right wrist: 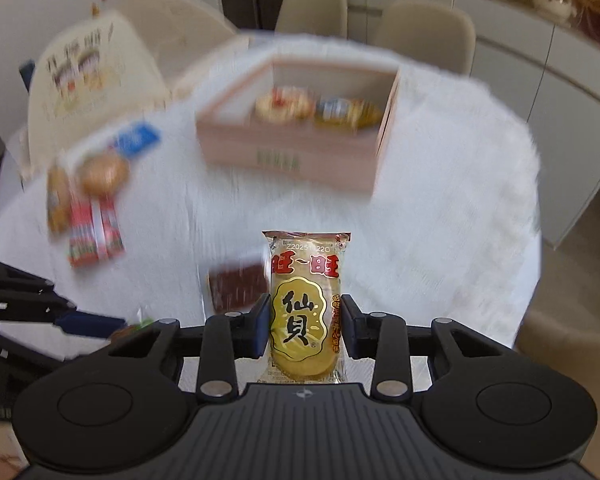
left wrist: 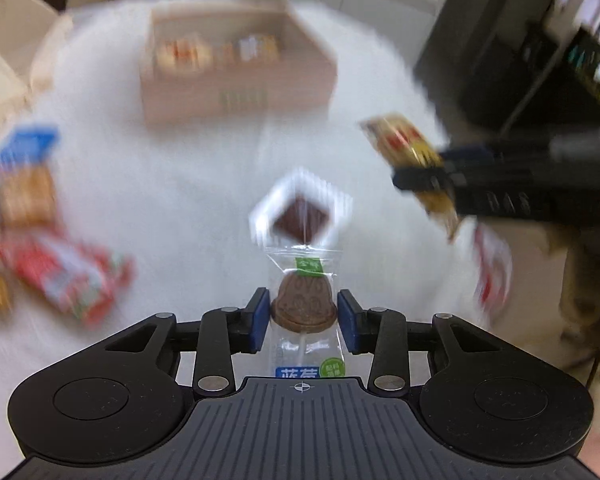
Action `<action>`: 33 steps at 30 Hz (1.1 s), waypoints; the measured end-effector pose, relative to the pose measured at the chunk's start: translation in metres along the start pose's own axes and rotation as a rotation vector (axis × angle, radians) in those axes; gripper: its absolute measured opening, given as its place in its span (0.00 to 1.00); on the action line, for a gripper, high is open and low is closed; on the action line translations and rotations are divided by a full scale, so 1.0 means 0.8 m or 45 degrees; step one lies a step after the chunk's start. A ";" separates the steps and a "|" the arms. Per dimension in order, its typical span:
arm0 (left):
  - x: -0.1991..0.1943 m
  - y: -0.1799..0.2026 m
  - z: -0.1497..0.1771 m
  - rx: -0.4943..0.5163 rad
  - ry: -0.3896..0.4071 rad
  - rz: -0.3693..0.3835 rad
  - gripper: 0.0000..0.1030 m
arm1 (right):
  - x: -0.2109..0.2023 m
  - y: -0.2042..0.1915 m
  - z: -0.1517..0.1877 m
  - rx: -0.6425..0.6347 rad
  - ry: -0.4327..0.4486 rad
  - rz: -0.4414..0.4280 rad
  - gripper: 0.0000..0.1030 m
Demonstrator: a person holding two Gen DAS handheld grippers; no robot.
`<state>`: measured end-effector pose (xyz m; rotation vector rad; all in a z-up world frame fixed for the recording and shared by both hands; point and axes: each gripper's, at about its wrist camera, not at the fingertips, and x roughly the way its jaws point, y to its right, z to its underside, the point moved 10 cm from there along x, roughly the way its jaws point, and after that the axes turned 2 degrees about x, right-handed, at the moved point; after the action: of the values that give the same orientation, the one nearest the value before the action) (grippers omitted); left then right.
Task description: Organize snacks
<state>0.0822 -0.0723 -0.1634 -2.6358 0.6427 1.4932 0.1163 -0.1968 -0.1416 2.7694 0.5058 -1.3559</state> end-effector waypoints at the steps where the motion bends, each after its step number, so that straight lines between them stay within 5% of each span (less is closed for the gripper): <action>1: -0.014 -0.006 -0.027 -0.014 0.063 0.013 0.41 | -0.011 0.004 -0.019 0.008 0.042 -0.008 0.34; 9: -0.058 -0.076 -0.248 -0.165 0.444 0.092 0.42 | -0.043 0.031 -0.201 0.122 0.299 -0.069 0.34; 11: -0.038 -0.095 -0.291 -0.262 0.454 0.178 0.42 | -0.017 0.036 -0.239 0.169 0.280 -0.084 0.34; 13: 0.007 -0.124 -0.320 -0.427 0.358 0.291 0.42 | 0.018 0.035 -0.272 0.186 0.237 -0.132 0.41; 15: 0.044 -0.154 -0.316 -0.577 0.258 0.300 0.41 | 0.054 0.039 -0.287 0.196 0.159 -0.088 0.46; 17: 0.050 -0.175 -0.300 -0.597 0.252 0.288 0.41 | 0.070 0.045 -0.284 0.181 0.127 -0.010 0.46; 24: 0.024 -0.251 -0.200 -0.578 0.225 0.104 0.41 | 0.081 0.046 -0.184 0.073 0.045 0.061 0.58; 33: 0.007 -0.404 -0.121 -0.805 0.222 -0.214 0.41 | 0.109 -0.017 -0.055 0.129 -0.150 -0.065 0.60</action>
<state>0.2847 0.1978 -0.1686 -3.1922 -0.0810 1.6340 0.1960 -0.1527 -0.1795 2.7502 0.5201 -1.5874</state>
